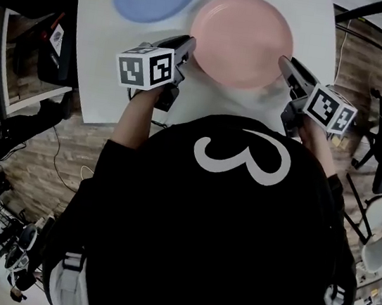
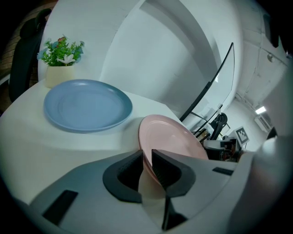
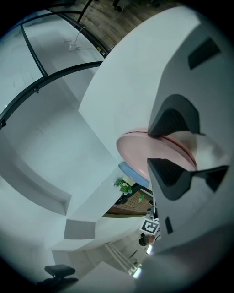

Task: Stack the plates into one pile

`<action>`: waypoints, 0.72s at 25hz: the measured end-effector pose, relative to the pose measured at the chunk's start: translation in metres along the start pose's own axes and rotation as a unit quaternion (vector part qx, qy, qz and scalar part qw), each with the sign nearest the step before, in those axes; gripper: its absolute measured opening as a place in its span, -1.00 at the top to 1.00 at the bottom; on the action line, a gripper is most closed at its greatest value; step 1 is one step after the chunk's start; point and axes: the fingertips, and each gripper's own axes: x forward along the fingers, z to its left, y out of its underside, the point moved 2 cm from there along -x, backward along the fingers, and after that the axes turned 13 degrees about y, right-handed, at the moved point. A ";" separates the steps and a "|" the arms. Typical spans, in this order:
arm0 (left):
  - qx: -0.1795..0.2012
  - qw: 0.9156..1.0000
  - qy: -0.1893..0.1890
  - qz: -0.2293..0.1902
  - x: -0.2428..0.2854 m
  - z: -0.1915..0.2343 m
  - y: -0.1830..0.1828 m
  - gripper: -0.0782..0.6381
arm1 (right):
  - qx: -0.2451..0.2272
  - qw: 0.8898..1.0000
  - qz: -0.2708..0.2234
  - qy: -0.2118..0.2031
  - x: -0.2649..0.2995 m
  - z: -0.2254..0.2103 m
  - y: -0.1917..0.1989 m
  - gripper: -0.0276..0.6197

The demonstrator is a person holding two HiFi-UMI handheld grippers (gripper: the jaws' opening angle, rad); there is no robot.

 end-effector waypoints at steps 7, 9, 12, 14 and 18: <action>-0.023 0.999 0.003 -0.037 -0.007 0.008 0.002 0.64 | -0.008 0.999 -0.034 0.012 -0.003 -0.004 -0.011 0.43; -0.028 0.999 -0.002 -0.044 -0.012 0.008 0.002 0.64 | -0.014 0.999 -0.040 0.018 -0.006 -0.006 -0.015 0.43; -0.032 0.998 -0.005 -0.060 -0.019 0.002 -0.001 0.64 | -0.036 0.998 -0.052 0.014 -0.009 0.000 -0.028 0.43; -0.030 0.997 -0.010 -0.067 -0.026 0.002 -0.004 0.64 | -0.054 0.997 -0.061 0.009 -0.009 0.008 -0.037 0.43; -0.039 0.995 -0.018 -0.087 -0.044 0.009 -0.008 0.64 | -0.085 0.995 -0.058 -0.004 0.001 0.029 -0.045 0.43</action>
